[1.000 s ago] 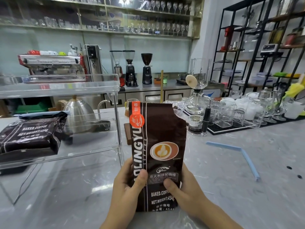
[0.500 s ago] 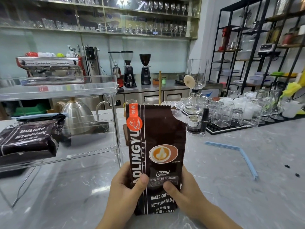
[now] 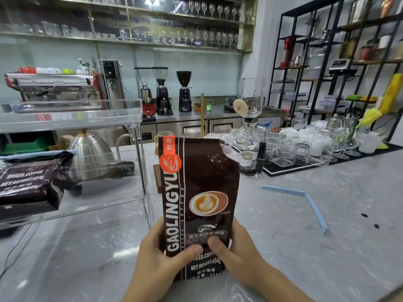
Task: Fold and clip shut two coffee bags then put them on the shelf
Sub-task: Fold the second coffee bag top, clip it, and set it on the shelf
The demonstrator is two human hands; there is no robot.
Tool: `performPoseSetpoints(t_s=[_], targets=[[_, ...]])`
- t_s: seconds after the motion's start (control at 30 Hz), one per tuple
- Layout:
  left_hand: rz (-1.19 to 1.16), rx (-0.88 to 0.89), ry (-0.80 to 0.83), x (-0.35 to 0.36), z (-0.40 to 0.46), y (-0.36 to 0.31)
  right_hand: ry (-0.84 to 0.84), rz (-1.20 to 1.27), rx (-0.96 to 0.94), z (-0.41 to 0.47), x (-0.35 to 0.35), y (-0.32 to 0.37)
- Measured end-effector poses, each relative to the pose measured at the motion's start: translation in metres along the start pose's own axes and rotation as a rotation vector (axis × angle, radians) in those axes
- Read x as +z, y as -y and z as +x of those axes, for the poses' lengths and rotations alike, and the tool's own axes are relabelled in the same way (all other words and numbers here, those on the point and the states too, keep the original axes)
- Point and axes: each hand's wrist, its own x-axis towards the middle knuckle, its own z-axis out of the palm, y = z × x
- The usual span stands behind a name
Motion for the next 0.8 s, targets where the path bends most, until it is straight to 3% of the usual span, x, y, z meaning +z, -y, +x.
performPoseSetpoints(t_s=[0.3, 0.53, 0.8], targets=[[-0.027, -0.085, 0.05, -0.001, 0.0, -0.003, 0.013, 0.095, 0.047, -0.003, -0.001, 0.007], [-0.067, -0.107, 0.095, -0.006, 0.0, -0.002, -0.124, 0.121, -0.076, 0.008, 0.004, 0.025], [-0.067, -0.169, 0.115, -0.009, -0.003, -0.003, -0.11, 0.262, -0.145, 0.02, -0.008, 0.067]])
